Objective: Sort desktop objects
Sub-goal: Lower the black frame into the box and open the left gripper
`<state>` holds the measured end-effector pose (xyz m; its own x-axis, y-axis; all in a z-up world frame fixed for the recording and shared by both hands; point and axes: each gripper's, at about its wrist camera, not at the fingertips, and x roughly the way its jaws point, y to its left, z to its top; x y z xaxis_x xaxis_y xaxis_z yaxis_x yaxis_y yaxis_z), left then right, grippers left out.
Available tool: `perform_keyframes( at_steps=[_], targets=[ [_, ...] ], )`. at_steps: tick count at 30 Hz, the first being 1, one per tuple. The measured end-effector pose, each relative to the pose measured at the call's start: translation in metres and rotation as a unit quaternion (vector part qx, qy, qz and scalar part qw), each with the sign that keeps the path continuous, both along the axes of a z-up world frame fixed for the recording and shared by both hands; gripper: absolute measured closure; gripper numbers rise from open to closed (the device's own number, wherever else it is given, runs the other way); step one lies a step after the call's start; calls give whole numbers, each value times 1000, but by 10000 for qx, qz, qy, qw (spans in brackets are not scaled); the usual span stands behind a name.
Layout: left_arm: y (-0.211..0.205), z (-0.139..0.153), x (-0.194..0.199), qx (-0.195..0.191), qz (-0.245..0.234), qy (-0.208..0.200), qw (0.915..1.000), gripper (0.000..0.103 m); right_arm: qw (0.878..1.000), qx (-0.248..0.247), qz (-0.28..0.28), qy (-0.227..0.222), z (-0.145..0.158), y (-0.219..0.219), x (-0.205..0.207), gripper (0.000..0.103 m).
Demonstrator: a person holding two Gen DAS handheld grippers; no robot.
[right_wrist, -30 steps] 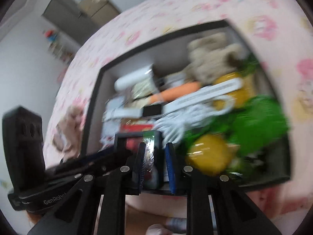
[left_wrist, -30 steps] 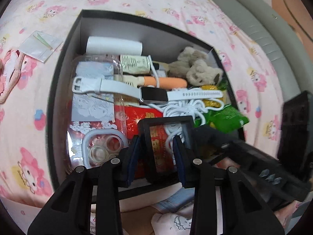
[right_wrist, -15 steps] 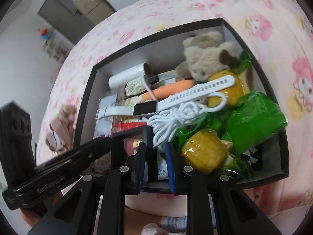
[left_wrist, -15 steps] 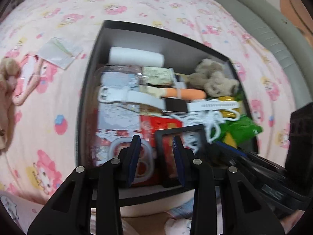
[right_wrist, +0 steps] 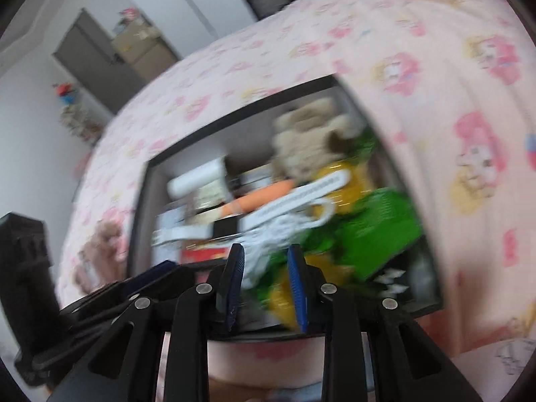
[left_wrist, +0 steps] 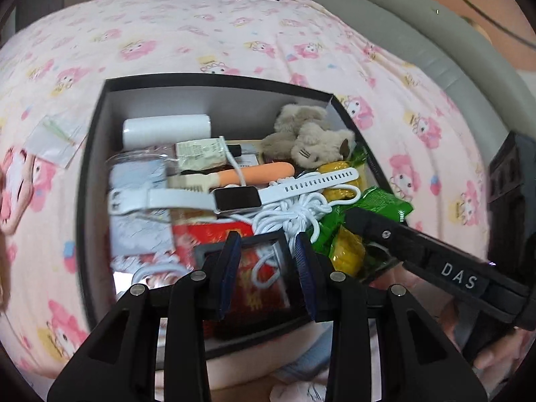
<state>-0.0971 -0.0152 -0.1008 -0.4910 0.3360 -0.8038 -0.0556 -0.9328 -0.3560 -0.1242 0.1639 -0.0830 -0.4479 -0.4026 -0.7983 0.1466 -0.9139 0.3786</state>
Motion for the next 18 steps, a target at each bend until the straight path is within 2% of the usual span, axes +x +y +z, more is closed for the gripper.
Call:
perform_keyframes(
  at_steps=[3,6,8,9,12,14,16,18],
  targets=[
    [5,-9,-8,80,11,-134,9999,73,9999,34,-119,-102,-2,5,-7,77],
    [4,-11,-10,-166,142,-216,9995,84,9996,157,20,-244,-8,0,-12,76],
    [3,-10,-11,-522,234,-248,9981,84,9993,265,131,-224,-7,-6,-9,73],
    [0,-9,-11,-518,201,-243,9982,84,9991,346,160,-195,-6,-7,-8,72],
    [-12,-2,-10,-121,165,-205,9996,84,9966,809,128,-12,-5,-15,-5,73],
    [-17,13,-1,20,149,66,9999,81,9938,1061,94,329,2,-21,2,73],
    [-18,25,11,147,94,260,9995,65,9905,1199,130,657,11,-25,11,72],
    [-15,39,29,78,26,525,9986,57,9873,1255,129,960,21,-25,22,69]
  ],
)
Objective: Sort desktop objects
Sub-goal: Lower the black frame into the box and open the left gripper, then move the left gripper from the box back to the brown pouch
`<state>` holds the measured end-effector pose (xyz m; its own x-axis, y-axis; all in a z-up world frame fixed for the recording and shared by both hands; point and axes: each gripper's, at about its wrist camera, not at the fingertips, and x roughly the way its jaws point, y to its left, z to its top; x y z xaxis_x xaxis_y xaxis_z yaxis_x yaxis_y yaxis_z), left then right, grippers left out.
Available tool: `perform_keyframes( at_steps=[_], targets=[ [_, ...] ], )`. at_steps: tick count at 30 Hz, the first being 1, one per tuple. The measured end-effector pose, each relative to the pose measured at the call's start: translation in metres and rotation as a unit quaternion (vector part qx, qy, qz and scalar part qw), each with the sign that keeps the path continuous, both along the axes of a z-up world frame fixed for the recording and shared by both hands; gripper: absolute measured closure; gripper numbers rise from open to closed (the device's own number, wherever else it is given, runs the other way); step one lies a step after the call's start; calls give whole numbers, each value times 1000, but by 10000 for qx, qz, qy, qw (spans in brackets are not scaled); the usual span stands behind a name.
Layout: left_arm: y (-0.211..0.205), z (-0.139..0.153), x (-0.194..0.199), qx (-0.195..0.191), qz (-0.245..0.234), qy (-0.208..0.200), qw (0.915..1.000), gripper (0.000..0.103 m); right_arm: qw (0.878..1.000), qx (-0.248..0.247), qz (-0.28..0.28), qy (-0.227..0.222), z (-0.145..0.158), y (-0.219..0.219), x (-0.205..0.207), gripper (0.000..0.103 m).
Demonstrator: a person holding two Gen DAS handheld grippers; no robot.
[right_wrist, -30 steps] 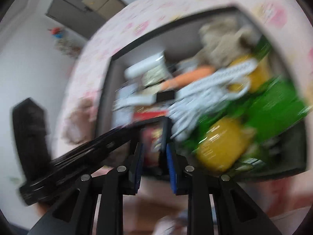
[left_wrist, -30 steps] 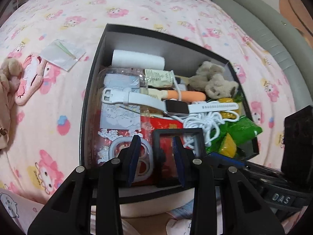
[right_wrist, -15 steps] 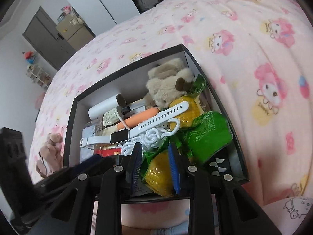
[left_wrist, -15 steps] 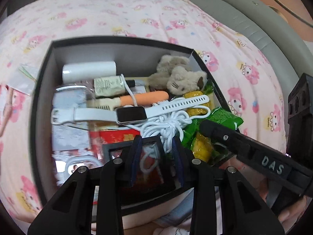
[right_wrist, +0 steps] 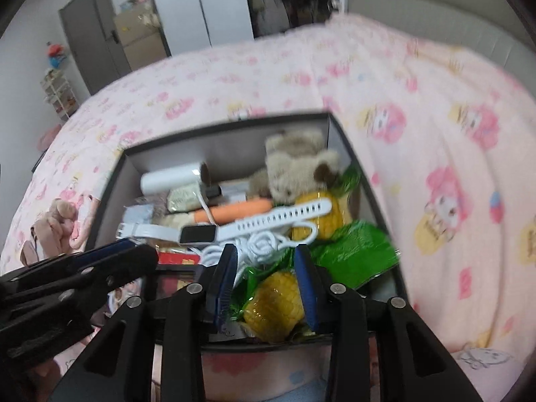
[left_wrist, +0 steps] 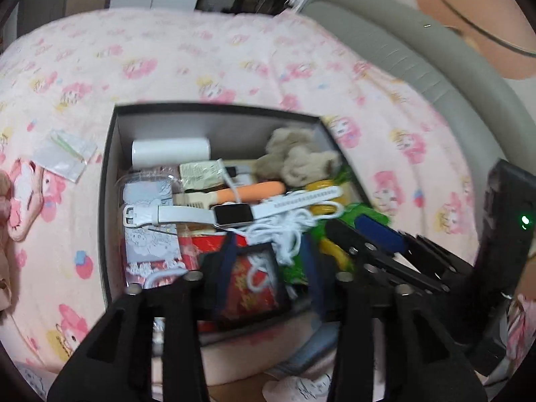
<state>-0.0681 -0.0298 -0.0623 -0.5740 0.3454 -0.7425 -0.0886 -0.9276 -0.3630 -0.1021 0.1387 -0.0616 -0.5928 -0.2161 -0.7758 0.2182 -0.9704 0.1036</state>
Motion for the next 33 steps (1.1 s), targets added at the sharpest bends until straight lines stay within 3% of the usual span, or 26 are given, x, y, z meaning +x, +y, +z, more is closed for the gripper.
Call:
perform_keyframes(
  at_steps=[4,11,19,23,25,28,33],
  targets=[
    [11,17,27,-532,23,382,9979,51,9992,-41,-176,367,19,4,28,67],
    [12,25,44,-373,-106,335,9987,46,9966,-623,-483,231,35,23,54,59],
    [-3,28,68,-672,-39,153,9976,47,9979,-584,-258,100,36,4,75,59],
    [-26,28,86,-870,193,83,9960,47,9988,-496,40,15,34,-23,83,59],
    [-45,25,96,-931,470,-20,9946,52,9994,-346,57,85,34,-40,90,59],
    [-80,19,113,-821,874,-143,9927,56,9992,-76,338,209,31,-79,101,59],
    [-150,7,143,-450,1588,-234,9860,56,9929,36,1192,47,28,-152,105,59]
  ],
)
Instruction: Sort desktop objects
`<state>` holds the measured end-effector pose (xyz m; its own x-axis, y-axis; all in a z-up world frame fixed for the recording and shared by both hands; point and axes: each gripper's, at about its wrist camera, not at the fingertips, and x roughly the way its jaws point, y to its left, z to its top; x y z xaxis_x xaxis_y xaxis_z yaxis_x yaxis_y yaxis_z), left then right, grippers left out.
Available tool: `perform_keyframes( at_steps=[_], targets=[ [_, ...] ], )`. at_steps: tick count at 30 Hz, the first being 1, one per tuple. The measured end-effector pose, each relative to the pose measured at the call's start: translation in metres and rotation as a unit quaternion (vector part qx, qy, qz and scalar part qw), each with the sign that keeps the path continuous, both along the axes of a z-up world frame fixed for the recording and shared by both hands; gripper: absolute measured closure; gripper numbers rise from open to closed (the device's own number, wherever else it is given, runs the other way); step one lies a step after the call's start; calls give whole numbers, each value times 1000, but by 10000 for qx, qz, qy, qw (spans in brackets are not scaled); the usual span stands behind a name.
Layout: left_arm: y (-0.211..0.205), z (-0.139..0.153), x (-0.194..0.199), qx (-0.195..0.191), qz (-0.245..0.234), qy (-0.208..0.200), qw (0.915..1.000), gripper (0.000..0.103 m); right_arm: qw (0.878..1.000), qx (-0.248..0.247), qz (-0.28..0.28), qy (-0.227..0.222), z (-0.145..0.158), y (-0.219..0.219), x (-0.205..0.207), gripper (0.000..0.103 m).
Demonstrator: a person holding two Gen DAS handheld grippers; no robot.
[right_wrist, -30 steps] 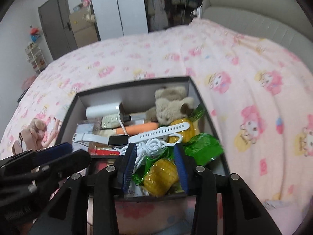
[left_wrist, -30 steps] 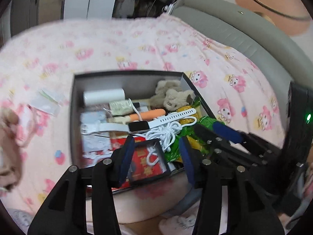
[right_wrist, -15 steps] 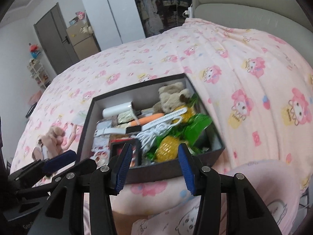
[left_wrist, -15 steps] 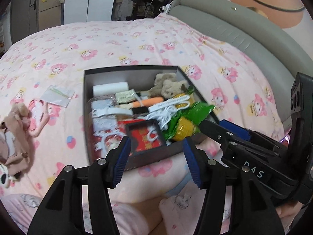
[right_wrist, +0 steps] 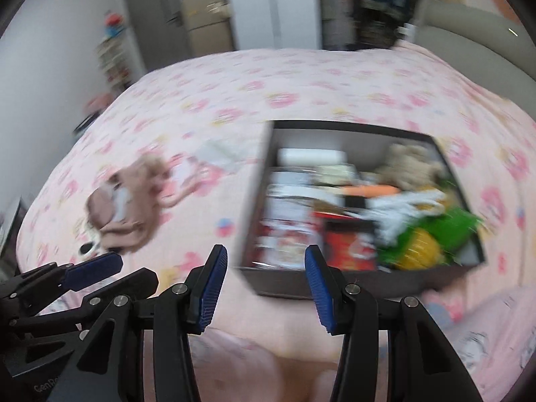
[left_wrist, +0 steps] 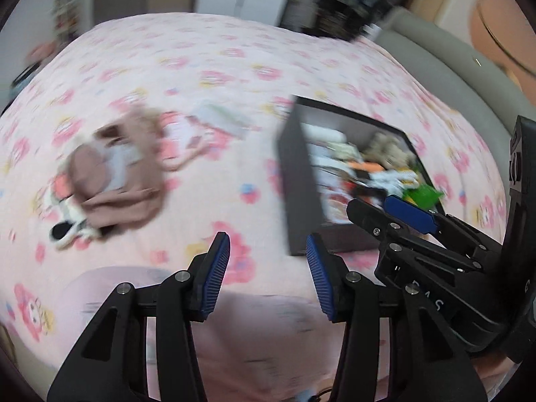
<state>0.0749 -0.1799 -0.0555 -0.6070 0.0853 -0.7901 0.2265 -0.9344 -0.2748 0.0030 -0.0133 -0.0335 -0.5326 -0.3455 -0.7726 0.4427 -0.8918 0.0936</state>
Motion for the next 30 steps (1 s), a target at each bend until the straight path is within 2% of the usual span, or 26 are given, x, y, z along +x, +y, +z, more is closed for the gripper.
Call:
perform_keyframes(
  at_steps=[6,8,10,12,15,19,23,25,27,28,29,30],
  targets=[
    [-73,-16,24,260,797,1,9965,55,9958,130,869,-274,-9,-87,1,59],
    [-89,-21,25,204,975,-40,9950,52,9927,46,1101,-486,-16,-109,-2,59],
    [-108,-30,28,212,1162,-87,9930,43,9879,-48,1323,-813,-28,-127,-8,59],
    [-128,-42,31,340,1383,-123,9897,43,9843,-32,1409,-1059,-42,-144,-15,59],
    [-158,-60,33,594,1760,-119,9825,43,9839,81,1400,-1108,-56,-161,-20,59],
    [-186,-72,19,881,1774,-59,9802,41,9784,99,1603,-1299,-69,-183,-39,58],
    [-208,-82,-11,892,1690,-139,9815,36,9740,96,1782,-1399,-81,-210,-58,50],
    [-217,-93,-24,1072,1575,-268,9813,36,9721,166,1814,-1480,-93,-224,-66,49],
    [-226,-107,-35,1393,1467,-339,9787,36,9770,266,1609,-1376,-108,-236,-74,49],
    [-228,-112,-38,1483,1462,-415,9772,38,9781,295,1505,-1405,-115,-239,-76,49],
    [-229,-115,-40,1461,1507,-516,9764,43,9739,319,1558,-1618,-122,-244,-78,50],
    [-227,-115,-41,1371,1501,-573,9774,68,9706,308,1671,-1705,-124,-247,-77,56]
  ],
)
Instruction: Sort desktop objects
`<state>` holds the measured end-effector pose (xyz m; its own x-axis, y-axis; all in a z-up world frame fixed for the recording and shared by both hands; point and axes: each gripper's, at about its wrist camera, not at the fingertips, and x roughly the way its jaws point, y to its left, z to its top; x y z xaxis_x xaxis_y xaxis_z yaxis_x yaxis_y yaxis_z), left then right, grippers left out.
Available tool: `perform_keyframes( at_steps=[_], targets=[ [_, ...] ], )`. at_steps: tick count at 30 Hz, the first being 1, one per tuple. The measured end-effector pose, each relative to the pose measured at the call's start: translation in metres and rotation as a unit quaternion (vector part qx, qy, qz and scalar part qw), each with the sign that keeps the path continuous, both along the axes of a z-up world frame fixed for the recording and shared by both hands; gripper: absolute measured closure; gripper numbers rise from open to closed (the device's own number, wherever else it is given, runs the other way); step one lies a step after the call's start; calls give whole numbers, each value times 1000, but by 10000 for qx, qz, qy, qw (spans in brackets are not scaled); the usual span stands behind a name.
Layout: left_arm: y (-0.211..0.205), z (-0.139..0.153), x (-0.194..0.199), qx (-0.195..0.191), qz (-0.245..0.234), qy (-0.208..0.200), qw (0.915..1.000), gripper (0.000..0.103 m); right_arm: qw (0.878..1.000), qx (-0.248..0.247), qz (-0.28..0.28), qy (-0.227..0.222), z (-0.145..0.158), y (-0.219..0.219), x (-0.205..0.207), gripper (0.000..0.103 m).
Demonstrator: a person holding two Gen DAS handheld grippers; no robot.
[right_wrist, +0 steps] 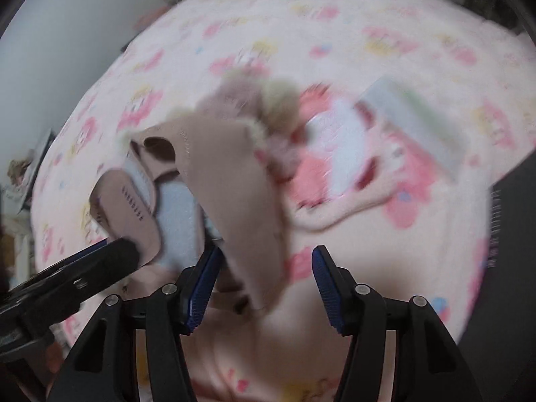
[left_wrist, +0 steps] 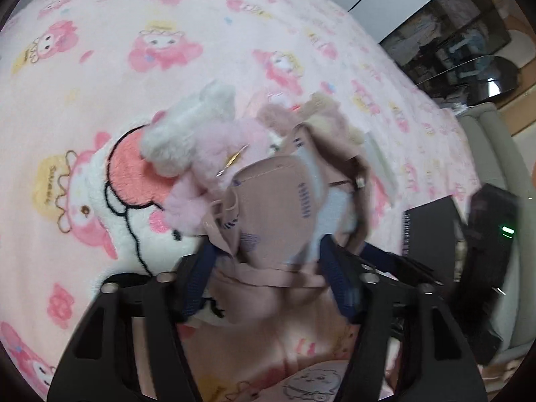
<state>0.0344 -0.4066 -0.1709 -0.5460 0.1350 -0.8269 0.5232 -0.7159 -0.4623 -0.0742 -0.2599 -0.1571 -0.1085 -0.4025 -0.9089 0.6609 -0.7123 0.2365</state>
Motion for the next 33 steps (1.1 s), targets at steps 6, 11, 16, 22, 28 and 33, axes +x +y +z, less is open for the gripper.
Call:
perform_keyframes(
  at_steps=[6,11,16,22,28,33],
  targets=[
    [31,32,6,-243,-416,423,9979,96,9993,-351,143,-41,20,16,8,97],
    [76,65,7,-307,-837,830,9926,96,9970,-659,65,393,56,51,21,100],
    [134,97,-13,-379,-1396,1123,9831,99,9914,-994,-117,848,100,104,30,101],
    [224,135,-45,-389,-2149,1529,9638,99,9849,-1132,-684,1116,132,195,15,101],
    [302,157,-80,-646,-2642,1551,9497,100,9767,-1374,-1228,1098,143,273,-7,101],
    [290,135,-94,-1108,-2072,846,9683,84,9775,-1446,-1296,823,132,298,-21,100]
  ],
)
